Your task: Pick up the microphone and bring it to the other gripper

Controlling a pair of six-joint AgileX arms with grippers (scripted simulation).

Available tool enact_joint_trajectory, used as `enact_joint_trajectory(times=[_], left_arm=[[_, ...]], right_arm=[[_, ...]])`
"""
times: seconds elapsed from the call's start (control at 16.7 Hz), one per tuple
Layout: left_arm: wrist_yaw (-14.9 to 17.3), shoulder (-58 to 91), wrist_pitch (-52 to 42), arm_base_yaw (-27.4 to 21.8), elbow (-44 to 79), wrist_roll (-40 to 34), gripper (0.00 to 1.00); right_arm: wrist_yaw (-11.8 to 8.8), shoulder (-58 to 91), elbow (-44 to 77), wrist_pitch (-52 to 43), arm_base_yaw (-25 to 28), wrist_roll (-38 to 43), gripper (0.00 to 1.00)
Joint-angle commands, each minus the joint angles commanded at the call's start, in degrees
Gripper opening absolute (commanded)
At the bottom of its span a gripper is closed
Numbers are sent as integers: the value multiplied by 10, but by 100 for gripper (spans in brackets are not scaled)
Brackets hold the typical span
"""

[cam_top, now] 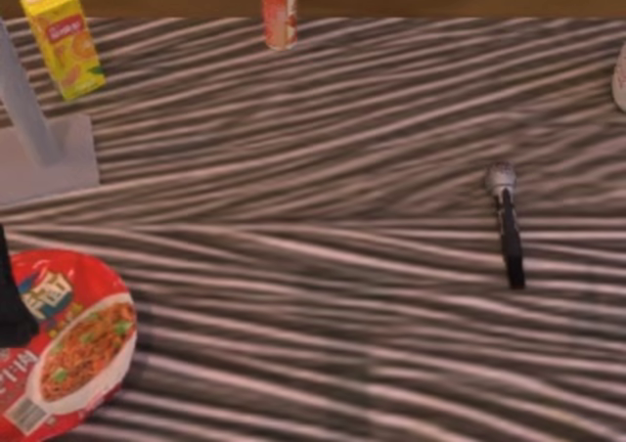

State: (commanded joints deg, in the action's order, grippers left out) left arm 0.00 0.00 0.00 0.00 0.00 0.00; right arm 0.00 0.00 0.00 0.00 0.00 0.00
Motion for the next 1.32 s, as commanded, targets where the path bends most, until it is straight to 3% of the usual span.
enact_joint_trajectory(times=[0.24, 0.48, 1.32], left_arm=[[0, 0, 0, 0, 0, 0, 100], [0, 0, 0, 0, 0, 0, 100], [0, 0, 0, 0, 0, 0, 100]], right_arm=[[-1, 18, 15, -13, 5, 3, 100], [1, 126, 104, -85, 29, 24, 100], [14, 910, 686, -439, 154, 169, 100]])
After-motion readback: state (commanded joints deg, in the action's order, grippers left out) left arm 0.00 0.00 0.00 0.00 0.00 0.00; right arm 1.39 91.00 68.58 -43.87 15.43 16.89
